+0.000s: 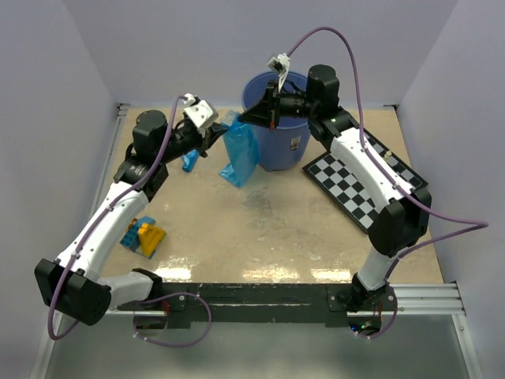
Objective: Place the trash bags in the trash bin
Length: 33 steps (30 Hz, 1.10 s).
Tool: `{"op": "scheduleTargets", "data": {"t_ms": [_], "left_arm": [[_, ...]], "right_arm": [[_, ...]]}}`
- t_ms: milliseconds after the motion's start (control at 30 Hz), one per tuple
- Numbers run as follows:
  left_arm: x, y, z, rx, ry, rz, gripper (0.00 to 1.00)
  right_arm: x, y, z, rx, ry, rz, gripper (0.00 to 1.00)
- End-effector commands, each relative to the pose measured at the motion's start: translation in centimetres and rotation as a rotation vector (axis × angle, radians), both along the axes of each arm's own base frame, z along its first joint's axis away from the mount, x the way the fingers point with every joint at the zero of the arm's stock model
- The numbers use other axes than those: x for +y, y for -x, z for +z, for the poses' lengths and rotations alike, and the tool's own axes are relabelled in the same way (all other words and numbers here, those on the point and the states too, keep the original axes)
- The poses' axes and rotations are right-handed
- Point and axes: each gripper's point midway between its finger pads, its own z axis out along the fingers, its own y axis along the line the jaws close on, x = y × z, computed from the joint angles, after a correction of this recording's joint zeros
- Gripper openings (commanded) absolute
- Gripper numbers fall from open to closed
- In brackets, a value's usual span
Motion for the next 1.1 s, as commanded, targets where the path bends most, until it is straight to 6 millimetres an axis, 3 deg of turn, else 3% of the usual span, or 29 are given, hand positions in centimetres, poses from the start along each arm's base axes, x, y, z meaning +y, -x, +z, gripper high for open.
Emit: {"op": "scheduleTargets", "data": {"t_ms": [0,67,200,300,433,533,700,1067], "left_arm": [[1.4,-1.2,-0.6,0.079,0.014,0.113,0.0],[1.2,-1.0,-0.1,0.089,0.044,0.091,0.11],[-0.6,1.1,2.1,0.079,0.091,-0.071,0.55],[-1.3,2.6,3.3,0.058,0.075,-0.162,0.66],[-1.3,3.9,5.2,0.041,0.045,-0.26,0.7],[-0.8,4.0,6.7,0.027,0.032,-0.291,0.71],[-0.5,3.0,7.7,0.011,0.018,-0.279,0.71],[-0.4,-0.5,4.5,0.108,-0.001,-0.195,0.63]], "right_arm": [[-2.0,0.2,3.5,-0.175,0.009,-0.118,0.0],[-1.7,1.1,3.7,-0.219,0.021,-0.099,0.0],[-1.2,2.0,3.4,-0.293,0.057,-0.078,0.0],[-0.8,2.6,3.5,-0.33,0.073,-0.061,0.0],[-0.5,3.3,3.2,-0.406,0.108,-0.032,0.0],[-0.6,3.7,2.8,-0.436,0.13,-0.02,0.0],[-0.6,4.2,2.6,-0.46,0.143,0.0,0.0],[-0.2,5.6,2.8,-0.505,0.149,0.047,0.0]]}}
